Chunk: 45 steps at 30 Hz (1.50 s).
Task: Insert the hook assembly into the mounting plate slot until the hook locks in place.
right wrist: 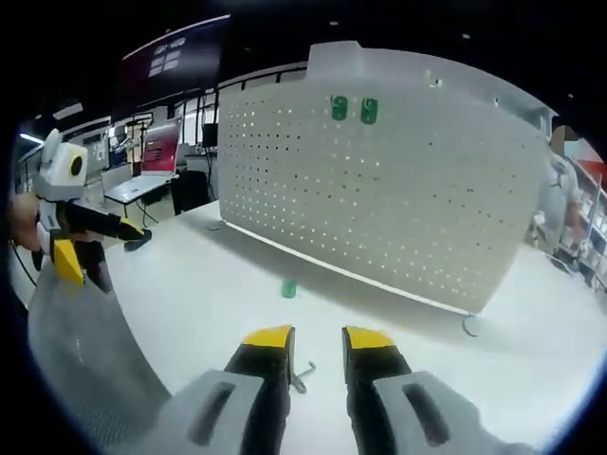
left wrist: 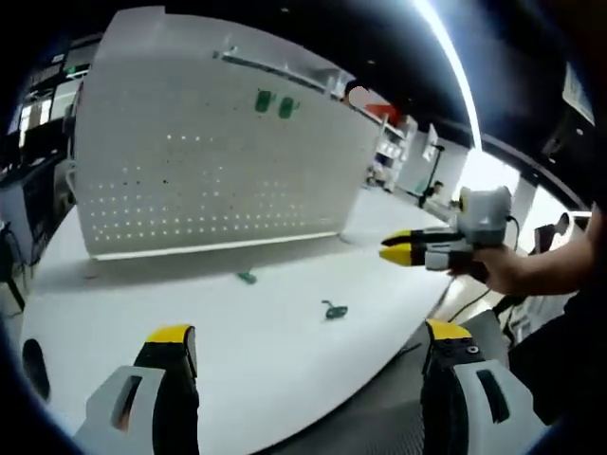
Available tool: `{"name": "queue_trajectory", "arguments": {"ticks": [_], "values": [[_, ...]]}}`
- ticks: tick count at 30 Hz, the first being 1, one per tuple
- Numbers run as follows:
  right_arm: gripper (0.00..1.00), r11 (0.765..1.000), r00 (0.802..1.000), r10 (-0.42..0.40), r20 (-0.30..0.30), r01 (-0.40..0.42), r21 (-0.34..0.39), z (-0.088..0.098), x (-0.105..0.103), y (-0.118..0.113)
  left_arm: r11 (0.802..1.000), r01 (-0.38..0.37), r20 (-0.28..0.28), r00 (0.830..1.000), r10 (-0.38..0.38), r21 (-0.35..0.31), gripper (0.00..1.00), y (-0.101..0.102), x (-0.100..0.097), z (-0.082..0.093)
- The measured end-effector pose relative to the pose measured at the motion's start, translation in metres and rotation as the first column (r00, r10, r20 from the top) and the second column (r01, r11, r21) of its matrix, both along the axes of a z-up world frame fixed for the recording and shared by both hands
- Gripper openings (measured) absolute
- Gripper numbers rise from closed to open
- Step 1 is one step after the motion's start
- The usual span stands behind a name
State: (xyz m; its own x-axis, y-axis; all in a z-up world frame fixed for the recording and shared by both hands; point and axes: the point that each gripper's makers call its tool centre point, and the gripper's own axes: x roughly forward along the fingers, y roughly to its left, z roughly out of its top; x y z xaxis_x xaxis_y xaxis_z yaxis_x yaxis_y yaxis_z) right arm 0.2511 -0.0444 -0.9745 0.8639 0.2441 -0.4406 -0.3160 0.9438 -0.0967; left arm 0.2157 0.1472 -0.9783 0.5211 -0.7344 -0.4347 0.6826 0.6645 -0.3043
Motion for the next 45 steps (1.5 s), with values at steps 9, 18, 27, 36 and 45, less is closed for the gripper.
{"name": "queue_trajectory", "arguments": {"ticks": [9,18,27,36,45], "values": [[0.18,1.000,1.000,-0.011,0.012,0.011,-0.013,0.012,0.000,-0.038,0.999,0.048,-0.047,0.998,-0.049,-0.019,0.97,-0.063,-0.010,-0.018],[0.17,1.000,1.000,-0.005,0.003,0.005,-0.004,0.005,0.005,-0.054,0.994,0.103,-0.107,0.989,-0.105,-0.022,0.94,-0.116,-0.008,-0.049],[0.17,0.999,0.999,-0.044,0.013,0.044,0.026,0.008,0.006,-0.068,0.994,0.111,-0.177,0.978,-0.110,-0.004,0.88,-0.145,-0.009,-0.086],[0.17,0.996,0.997,-0.079,0.000,0.079,0.042,0.005,0.000,-0.080,0.993,0.117,-0.224,0.967,-0.119,-0.023,0.82,-0.175,-0.005,-0.109],[0.17,0.994,0.995,-0.099,-0.004,0.099,0.039,0.002,-0.010,-0.092,0.999,0.044,-0.220,0.974,-0.043,0.002,0.71,-0.181,0.018,-0.124]]}}
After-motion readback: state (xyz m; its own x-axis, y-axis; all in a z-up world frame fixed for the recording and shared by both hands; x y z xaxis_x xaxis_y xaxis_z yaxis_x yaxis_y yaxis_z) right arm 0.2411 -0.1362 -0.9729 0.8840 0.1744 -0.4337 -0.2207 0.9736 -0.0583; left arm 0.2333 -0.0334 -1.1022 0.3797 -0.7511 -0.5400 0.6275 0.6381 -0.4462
